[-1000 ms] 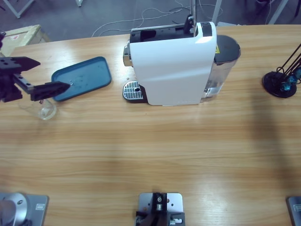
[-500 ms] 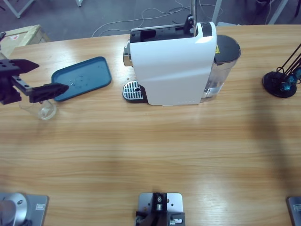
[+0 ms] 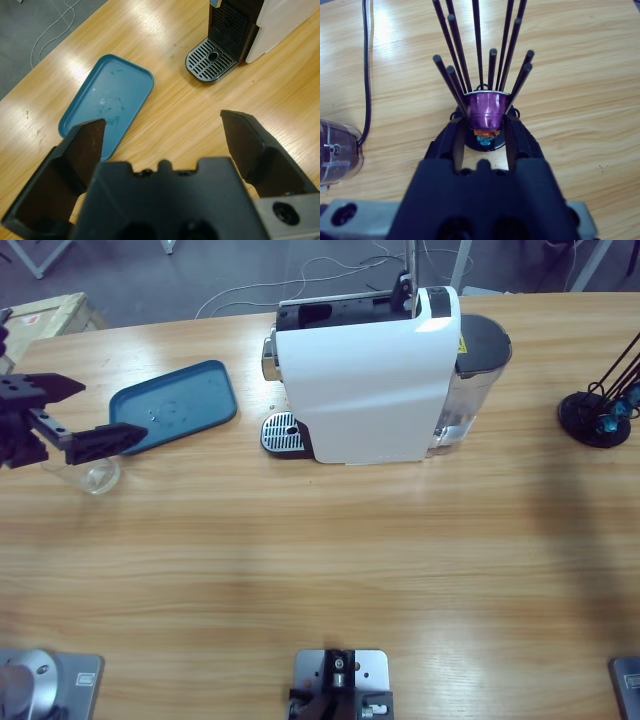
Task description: Pour coffee
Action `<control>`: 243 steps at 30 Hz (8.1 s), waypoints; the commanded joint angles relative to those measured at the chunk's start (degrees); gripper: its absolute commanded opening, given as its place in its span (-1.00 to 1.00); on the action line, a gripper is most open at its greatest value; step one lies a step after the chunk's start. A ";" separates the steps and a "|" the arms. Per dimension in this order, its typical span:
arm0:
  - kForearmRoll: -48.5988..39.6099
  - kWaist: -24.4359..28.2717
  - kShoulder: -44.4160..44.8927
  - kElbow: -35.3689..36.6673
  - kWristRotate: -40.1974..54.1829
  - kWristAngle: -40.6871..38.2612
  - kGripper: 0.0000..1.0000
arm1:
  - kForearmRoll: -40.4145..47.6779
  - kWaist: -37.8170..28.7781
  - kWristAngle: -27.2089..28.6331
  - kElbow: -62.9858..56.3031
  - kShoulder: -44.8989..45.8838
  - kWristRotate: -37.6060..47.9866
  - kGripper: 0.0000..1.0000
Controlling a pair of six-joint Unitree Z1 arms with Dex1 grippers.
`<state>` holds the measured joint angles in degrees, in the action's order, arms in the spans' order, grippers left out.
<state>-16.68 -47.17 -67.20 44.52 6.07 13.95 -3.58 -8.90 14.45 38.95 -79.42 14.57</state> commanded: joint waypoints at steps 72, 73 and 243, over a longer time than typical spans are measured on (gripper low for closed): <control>-1.17 -0.82 6.84 -5.58 -2.64 -3.43 0.98 | -30.32 -37.77 -13.39 60.38 -34.59 -40.67 -1.00; -1.17 -0.82 6.82 -5.58 -2.64 -3.49 0.98 | -30.24 -37.77 -13.39 60.23 -34.66 -40.67 -1.00; -2.73 -2.67 8.82 -4.35 -5.46 -4.72 0.98 | -32.55 -58.14 13.24 68.65 -22.97 -4.37 1.00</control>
<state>-18.96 -49.25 -59.32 42.42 1.29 9.71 -34.51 -62.78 23.62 97.97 -117.69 19.30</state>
